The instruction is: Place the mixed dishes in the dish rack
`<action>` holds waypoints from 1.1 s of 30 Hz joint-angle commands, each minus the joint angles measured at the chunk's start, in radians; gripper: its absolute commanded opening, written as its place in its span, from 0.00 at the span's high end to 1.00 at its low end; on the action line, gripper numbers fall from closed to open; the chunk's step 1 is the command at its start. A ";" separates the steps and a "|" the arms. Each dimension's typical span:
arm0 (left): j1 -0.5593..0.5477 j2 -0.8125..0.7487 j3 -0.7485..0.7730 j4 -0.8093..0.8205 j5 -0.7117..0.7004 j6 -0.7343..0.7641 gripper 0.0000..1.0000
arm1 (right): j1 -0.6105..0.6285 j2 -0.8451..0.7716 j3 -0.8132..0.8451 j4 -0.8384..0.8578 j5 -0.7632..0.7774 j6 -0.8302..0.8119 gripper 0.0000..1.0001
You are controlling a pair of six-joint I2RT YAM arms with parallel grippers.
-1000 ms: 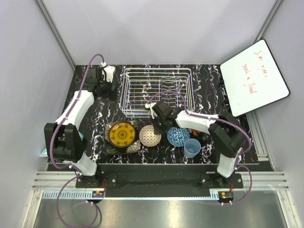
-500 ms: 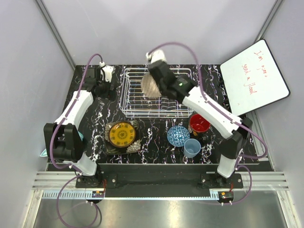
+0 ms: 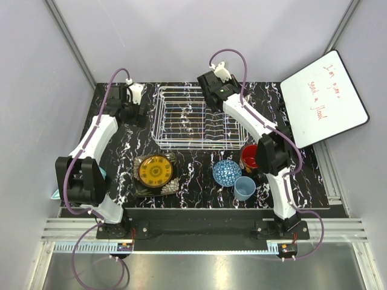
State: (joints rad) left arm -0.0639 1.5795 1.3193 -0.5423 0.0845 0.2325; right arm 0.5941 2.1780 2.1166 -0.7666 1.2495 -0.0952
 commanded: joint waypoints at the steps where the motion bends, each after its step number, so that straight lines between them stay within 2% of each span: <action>1: 0.006 -0.021 0.000 0.041 0.011 0.016 0.01 | -0.020 0.006 0.095 0.046 0.114 -0.012 1.00; 11: 0.006 -0.042 -0.031 0.039 -0.012 0.027 0.01 | -0.031 0.172 0.160 0.015 0.074 0.031 1.00; 20: 0.006 -0.047 -0.017 0.025 -0.023 0.030 0.01 | -0.036 0.230 0.194 -0.051 0.011 0.089 1.00; 26: 0.009 -0.052 -0.011 0.018 -0.028 0.039 0.01 | -0.036 0.253 0.230 -0.148 -0.129 0.176 1.00; 27: 0.009 -0.052 -0.017 0.018 -0.031 0.039 0.01 | -0.036 0.255 0.235 -0.161 -0.148 0.184 0.99; 30: 0.009 -0.056 -0.023 0.019 -0.031 0.039 0.01 | -0.036 0.259 0.238 -0.212 -0.208 0.207 0.79; 33: 0.009 -0.056 -0.028 0.018 -0.031 0.041 0.01 | -0.036 0.261 0.224 -0.224 -0.231 0.215 0.67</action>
State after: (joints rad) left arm -0.0616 1.5726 1.2892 -0.5377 0.0719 0.2592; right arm 0.5514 2.4409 2.3077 -0.9485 1.0744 0.0639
